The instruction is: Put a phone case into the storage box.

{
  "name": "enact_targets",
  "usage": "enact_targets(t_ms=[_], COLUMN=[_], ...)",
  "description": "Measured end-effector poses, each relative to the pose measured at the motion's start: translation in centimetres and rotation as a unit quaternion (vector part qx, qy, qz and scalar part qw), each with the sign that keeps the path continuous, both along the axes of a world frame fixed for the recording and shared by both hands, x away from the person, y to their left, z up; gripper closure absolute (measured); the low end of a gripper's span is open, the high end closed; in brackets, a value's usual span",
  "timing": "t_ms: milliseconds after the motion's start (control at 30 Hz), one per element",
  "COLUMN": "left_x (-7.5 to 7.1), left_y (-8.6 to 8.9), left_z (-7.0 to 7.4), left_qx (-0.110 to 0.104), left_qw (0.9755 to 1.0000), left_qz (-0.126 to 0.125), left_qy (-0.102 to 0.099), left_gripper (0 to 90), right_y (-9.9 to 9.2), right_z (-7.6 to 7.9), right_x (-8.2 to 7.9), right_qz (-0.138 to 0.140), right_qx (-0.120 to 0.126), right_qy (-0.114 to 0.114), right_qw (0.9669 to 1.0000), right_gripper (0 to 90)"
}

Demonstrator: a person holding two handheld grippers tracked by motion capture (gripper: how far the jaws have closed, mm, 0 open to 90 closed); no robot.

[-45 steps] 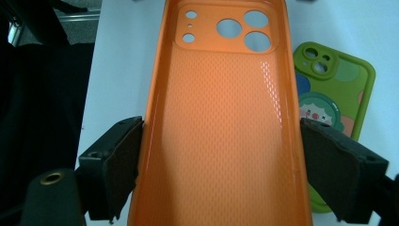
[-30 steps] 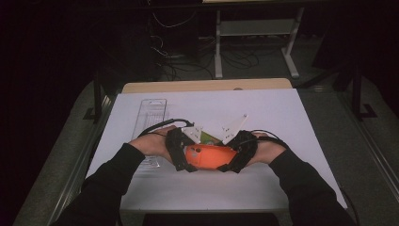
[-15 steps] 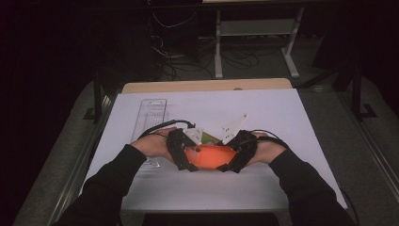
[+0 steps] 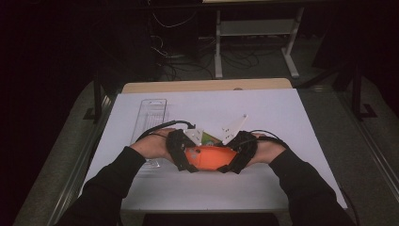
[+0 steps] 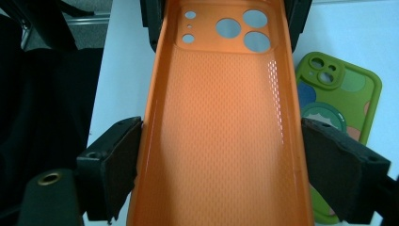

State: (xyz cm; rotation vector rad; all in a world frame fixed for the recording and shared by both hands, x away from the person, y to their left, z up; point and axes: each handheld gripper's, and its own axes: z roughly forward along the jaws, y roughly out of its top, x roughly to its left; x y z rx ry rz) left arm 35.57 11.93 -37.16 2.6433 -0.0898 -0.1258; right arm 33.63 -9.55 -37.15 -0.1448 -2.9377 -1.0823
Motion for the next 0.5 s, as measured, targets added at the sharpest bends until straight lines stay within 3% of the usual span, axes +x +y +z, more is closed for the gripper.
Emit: enact_targets(t_ms=[67,200,267,500], left_x=[-0.1,-0.2,-0.3,-0.3], left_y=[0.1,0.2,0.3,0.8], left_z=[-0.2,-0.4,-0.5,-0.7], left_qx=[-0.008,-0.001,-0.008,-0.013], left_qw=[0.9999,1.0,0.9998,0.9987], left_qz=[0.007,0.007,0.014,0.05], left_qy=[0.011,0.005,0.008,-0.006], left_gripper=[16.4,16.6,16.6,16.6], right_y=[0.0,0.0,-0.2,-1.7], right_z=[-0.1,-0.2,-0.1,0.5], right_x=[0.0,0.1,0.3,0.9], right_qz=[0.0,0.002,-0.004,-0.054], right_qx=[0.0,0.008,0.016,0.039], right_qy=[0.001,-0.007,-0.007,-0.013], right_qw=[1.0,0.9999,0.9998,0.9977], right_gripper=[14.6,12.3,10.7,5.4])
